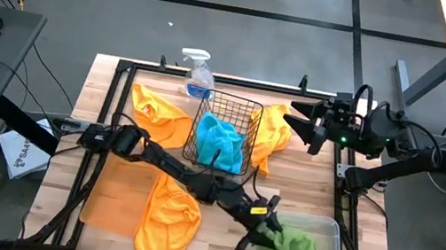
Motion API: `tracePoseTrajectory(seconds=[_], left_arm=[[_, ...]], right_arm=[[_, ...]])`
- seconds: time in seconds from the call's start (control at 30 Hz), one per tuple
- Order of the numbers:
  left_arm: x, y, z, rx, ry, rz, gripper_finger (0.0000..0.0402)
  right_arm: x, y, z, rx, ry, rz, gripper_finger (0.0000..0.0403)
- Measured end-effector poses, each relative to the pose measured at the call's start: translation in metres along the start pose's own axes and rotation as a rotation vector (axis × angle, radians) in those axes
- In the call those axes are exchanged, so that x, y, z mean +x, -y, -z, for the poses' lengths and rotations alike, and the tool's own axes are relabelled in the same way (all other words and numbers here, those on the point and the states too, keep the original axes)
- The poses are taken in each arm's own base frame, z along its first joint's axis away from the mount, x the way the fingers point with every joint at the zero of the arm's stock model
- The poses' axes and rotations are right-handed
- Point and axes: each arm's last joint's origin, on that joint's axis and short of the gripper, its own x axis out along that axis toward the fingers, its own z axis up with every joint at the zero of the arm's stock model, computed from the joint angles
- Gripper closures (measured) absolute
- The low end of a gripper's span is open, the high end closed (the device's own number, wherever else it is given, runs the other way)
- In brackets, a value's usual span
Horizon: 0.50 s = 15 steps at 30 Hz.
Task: Sort microfiber towel by color & place in baskets
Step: Put the green microfiber towel into the transparent bin
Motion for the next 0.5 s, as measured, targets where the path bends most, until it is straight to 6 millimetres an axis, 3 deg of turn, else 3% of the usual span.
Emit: tracePoseTrajectory(seconds=[0.23, 0.5], left_arm=[[-0.003, -0.006, 0.013, -0.031, -0.188, -0.05, 0.0156], [-0.018, -0.007, -0.031, 0.021, -0.258, -0.01, 0.0122]], right_arm=[[0.0, 0.0, 0.001, -0.007, -0.007, 0.004, 0.0096], [-0.003, 0.003, 0.004, 0.0, -0.058, -0.007, 0.0096]])
